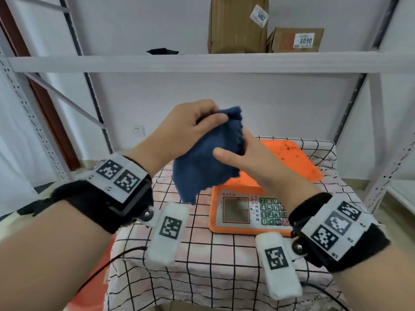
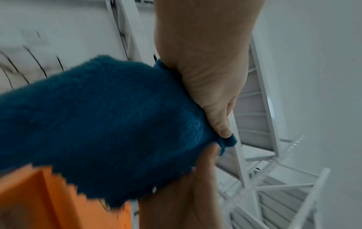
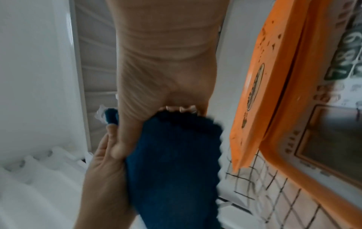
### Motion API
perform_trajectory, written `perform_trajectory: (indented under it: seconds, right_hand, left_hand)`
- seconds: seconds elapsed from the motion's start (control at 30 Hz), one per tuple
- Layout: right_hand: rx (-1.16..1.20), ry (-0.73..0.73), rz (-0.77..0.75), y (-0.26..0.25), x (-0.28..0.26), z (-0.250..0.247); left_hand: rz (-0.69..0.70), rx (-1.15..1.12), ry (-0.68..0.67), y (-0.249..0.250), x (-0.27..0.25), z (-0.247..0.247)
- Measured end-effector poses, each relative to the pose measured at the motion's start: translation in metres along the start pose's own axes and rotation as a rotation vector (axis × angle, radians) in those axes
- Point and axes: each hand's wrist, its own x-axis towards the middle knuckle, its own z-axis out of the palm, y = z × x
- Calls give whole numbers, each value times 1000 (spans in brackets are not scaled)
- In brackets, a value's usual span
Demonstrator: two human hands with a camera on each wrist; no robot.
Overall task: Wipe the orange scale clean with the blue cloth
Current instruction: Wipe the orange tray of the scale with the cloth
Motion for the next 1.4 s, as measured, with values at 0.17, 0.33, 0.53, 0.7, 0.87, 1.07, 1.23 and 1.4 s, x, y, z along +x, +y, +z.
perform_trajectory:
  seconds: [0.17, 0.33, 0.53, 0.7, 0.87, 1.07, 1.23, 1.4]
  right_hand:
    - [-108, 275, 26, 16, -6, -19]
    - [52, 409, 120, 29, -4, -49]
    - [-71, 686, 79, 26, -23, -94]
    - [-680, 840, 52, 29, -41, -124]
    - [-1338, 586, 203, 64, -37, -114]
    - [-1260, 556, 246, 83, -35, -109]
    - [-1042, 441, 185, 75, -33, -101]
    - [-912, 453, 237, 72, -39, -122]
  left_hand:
    - [-3, -6, -6, -9, 18, 51]
    - [-111, -11, -38, -32, 24, 84]
    - [-309, 104, 111, -65, -4, 105]
    - [-544, 160, 92, -64, -33, 127]
    - [-621, 71, 34, -53, -28, 133]
    - [-674, 5, 98, -54, -31, 131]
    - [-656, 12, 139, -57, -32, 130]
    - [-649, 5, 120, -63, -35, 128]
